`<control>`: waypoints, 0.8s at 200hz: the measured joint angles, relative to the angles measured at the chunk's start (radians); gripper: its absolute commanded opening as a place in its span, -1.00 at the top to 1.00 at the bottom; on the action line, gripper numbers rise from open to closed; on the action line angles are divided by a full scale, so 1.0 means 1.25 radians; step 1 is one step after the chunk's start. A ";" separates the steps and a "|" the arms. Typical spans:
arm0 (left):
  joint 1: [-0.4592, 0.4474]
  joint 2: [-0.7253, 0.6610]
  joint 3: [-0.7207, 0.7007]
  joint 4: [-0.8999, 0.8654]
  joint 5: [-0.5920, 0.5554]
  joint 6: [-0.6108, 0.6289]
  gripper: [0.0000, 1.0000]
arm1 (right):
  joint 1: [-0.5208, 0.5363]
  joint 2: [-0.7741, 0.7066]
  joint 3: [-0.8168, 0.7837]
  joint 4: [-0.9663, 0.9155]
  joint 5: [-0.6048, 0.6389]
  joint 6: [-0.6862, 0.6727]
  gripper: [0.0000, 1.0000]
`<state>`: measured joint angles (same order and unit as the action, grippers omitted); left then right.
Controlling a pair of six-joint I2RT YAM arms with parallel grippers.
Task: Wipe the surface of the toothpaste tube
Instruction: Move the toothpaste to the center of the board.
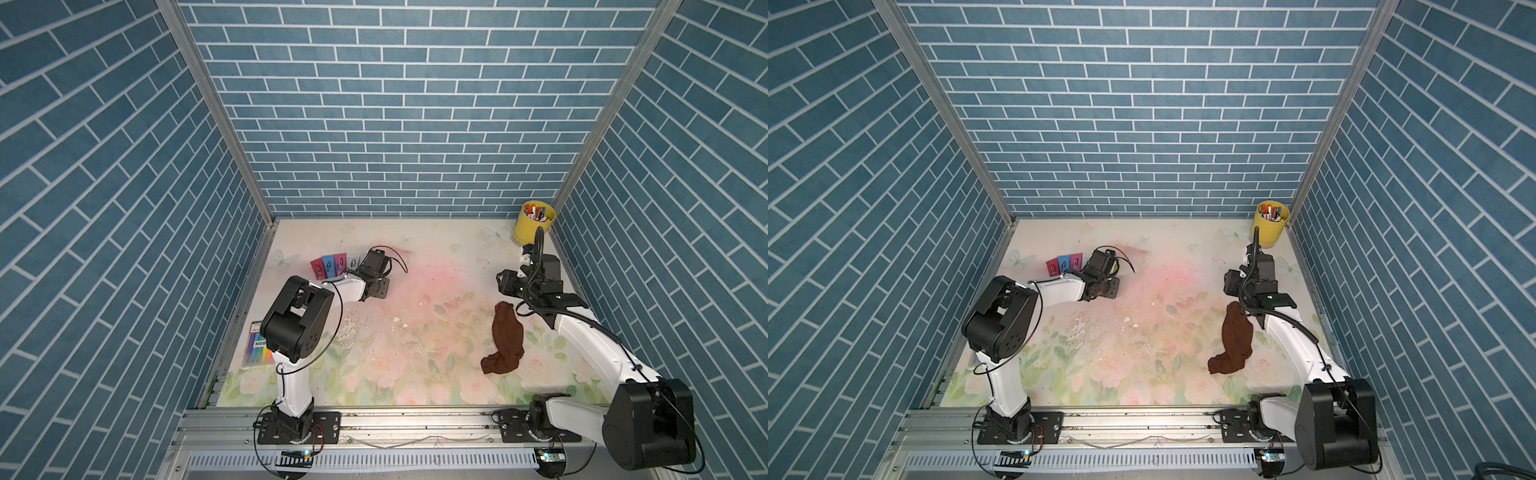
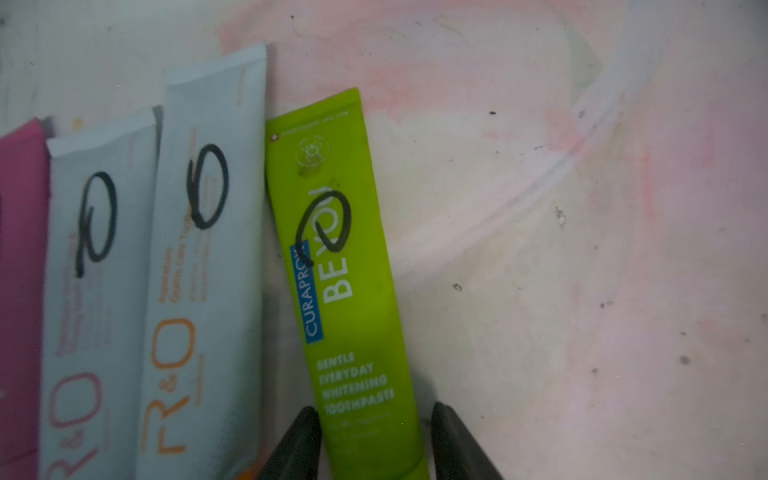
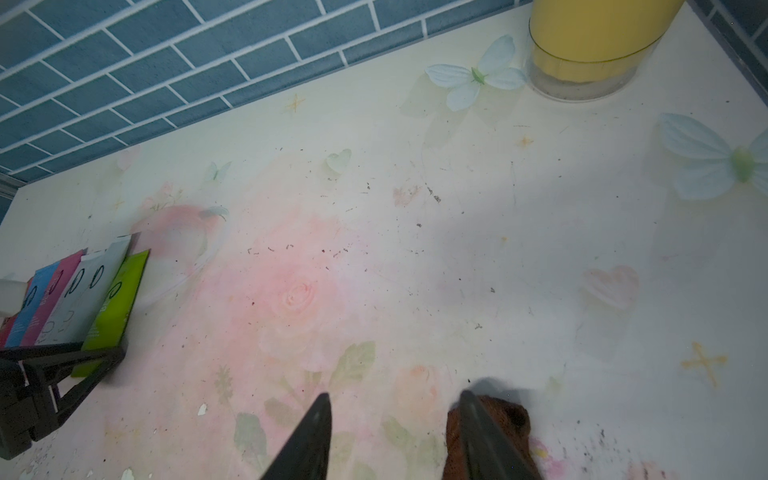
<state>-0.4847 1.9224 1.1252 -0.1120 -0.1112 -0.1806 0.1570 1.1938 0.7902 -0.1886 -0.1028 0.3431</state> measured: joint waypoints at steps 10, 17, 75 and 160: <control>-0.008 0.000 -0.002 0.001 0.001 -0.005 0.30 | 0.000 -0.005 0.002 -0.008 0.000 0.000 0.02; -0.014 0.000 -0.003 0.002 0.001 -0.007 0.34 | 0.000 -0.009 0.005 -0.017 0.000 0.000 0.03; -0.095 -0.014 -0.042 0.058 0.025 -0.038 0.48 | 0.000 -0.015 0.070 -0.119 0.001 0.000 0.04; -0.274 -0.045 -0.091 0.087 0.043 -0.059 0.51 | 0.001 0.014 0.082 -0.318 0.050 0.018 0.20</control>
<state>-0.8272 1.8656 1.0111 -0.0036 -0.0574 -0.2546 0.1581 1.2110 0.8932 -0.5861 -0.0402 0.3660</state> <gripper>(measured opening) 0.340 0.400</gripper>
